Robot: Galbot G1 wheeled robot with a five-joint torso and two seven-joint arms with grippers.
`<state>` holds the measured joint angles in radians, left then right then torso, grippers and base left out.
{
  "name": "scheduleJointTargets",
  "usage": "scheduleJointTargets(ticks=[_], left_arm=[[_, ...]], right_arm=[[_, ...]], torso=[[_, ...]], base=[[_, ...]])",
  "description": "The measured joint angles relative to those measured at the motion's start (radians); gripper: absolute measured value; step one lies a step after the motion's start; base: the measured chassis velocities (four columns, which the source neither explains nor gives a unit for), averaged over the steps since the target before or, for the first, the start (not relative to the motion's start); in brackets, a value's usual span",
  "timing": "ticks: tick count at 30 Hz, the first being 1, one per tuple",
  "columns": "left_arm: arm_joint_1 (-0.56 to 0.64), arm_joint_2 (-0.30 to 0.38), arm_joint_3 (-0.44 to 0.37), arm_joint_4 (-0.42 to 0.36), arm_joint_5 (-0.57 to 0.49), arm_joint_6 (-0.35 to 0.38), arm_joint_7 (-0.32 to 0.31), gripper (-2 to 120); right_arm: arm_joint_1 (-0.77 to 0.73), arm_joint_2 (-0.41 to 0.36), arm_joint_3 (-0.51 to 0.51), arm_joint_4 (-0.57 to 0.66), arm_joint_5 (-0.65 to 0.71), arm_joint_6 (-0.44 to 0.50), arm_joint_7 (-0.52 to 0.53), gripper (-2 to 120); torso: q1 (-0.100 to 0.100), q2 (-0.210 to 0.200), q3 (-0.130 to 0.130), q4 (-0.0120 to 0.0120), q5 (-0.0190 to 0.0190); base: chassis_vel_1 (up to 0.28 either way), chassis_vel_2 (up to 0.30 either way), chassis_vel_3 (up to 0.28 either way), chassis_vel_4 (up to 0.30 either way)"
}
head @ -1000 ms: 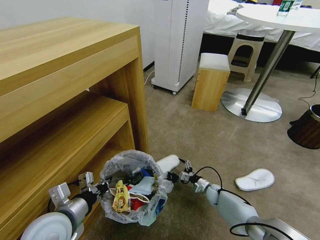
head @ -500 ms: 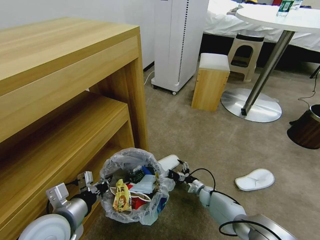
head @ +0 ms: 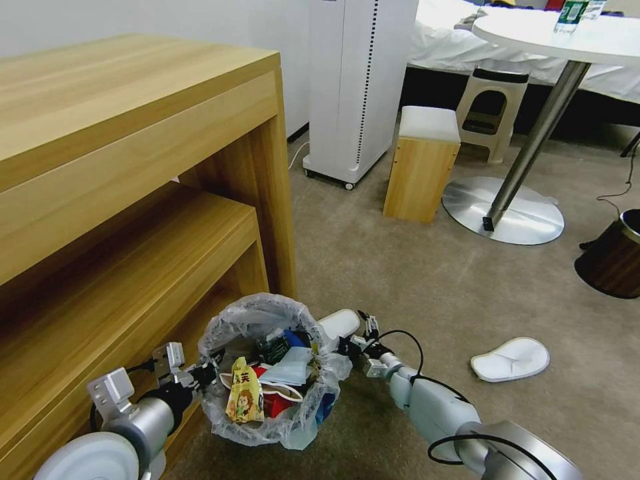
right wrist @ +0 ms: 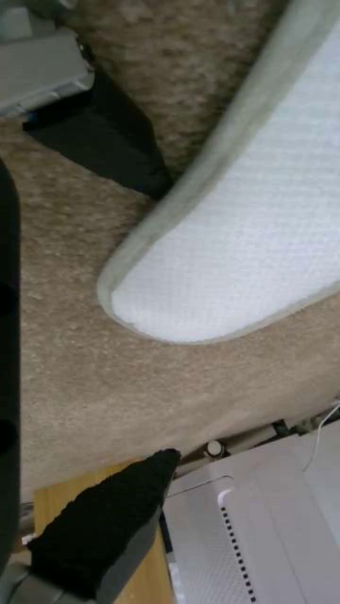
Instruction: Pick up the trash bin and place the garbage on the floor into it.
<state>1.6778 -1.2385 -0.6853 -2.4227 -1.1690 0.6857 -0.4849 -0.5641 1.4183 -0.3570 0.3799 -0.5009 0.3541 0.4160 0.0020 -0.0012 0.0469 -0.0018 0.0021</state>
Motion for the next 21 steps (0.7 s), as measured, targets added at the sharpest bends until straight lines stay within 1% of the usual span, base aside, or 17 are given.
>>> scheduleJointTargets(ticks=[6, 11, 13, 14, 15, 16, 20, 21], left_arm=[[0.002, -0.007, 0.0, 0.001, 0.005, -0.002, 0.005, 0], [0.002, -0.007, 0.001, 0.0, 0.005, -0.004, 0.008, 0], [0.002, -0.007, 0.003, -0.009, 0.005, -0.004, 0.009, 0], [0.002, -0.007, 0.003, -0.009, 0.005, -0.004, 0.009, 0], [0.001, -0.008, 0.005, -0.012, 0.005, -0.004, 0.009, 0], [0.0, -0.009, 0.007, -0.013, 0.005, -0.005, 0.009, 0], [-0.001, -0.015, 0.015, -0.015, 0.008, -0.007, 0.011, 0], [0.0, -0.016, 0.016, -0.015, 0.013, -0.008, 0.014, 0]], right_arm=[[0.006, 0.015, 0.0, 0.021, -0.006, -0.025, 0.044, 100], [0.015, 0.018, -0.007, 0.024, -0.011, -0.034, 0.056, 99], [0.015, 0.018, -0.008, 0.028, 0.001, -0.034, 0.057, 95], [0.015, 0.018, -0.008, 0.028, 0.001, -0.034, 0.057, 95], [0.012, 0.016, -0.01, 0.033, 0.002, -0.033, 0.057, 88], [0.008, 0.014, -0.01, 0.037, 0.005, -0.033, 0.057, 86], [-0.002, 0.01, -0.011, 0.047, 0.013, -0.029, 0.057, 86], [-0.005, 0.007, -0.011, 0.052, 0.014, -0.026, 0.057, 84]], torso=[[0.0, 0.0, 0.0, 0.0001, 0.0], [0.0, 0.0, 0.0, 0.0001, 0.0001], [0.0, 0.0, 0.0, 0.0, 0.0], [0.0, 0.0, 0.0, 0.0, 0.0], [0.0, 0.0, 0.0, 0.0001, 0.0001], [0.0, 0.0, 0.0, 0.0001, 0.0], [0.0, 0.0, 0.0, 0.0, 0.0001], [0.0, 0.0, 0.0, 0.0, 0.0001]], base=[[0.0, 0.0, 0.0, 0.0], [0.0, 0.0, 0.0, 0.0], [0.0, 0.0, 0.0, 0.0], [0.0, 0.0, 0.0, 0.0], [0.0, 0.0, 0.0, 0.0], [0.0, 0.0, 0.0, 0.0], [0.0, 0.0, 0.0, 0.0], [0.0, 0.0, 0.0, 0.0]])
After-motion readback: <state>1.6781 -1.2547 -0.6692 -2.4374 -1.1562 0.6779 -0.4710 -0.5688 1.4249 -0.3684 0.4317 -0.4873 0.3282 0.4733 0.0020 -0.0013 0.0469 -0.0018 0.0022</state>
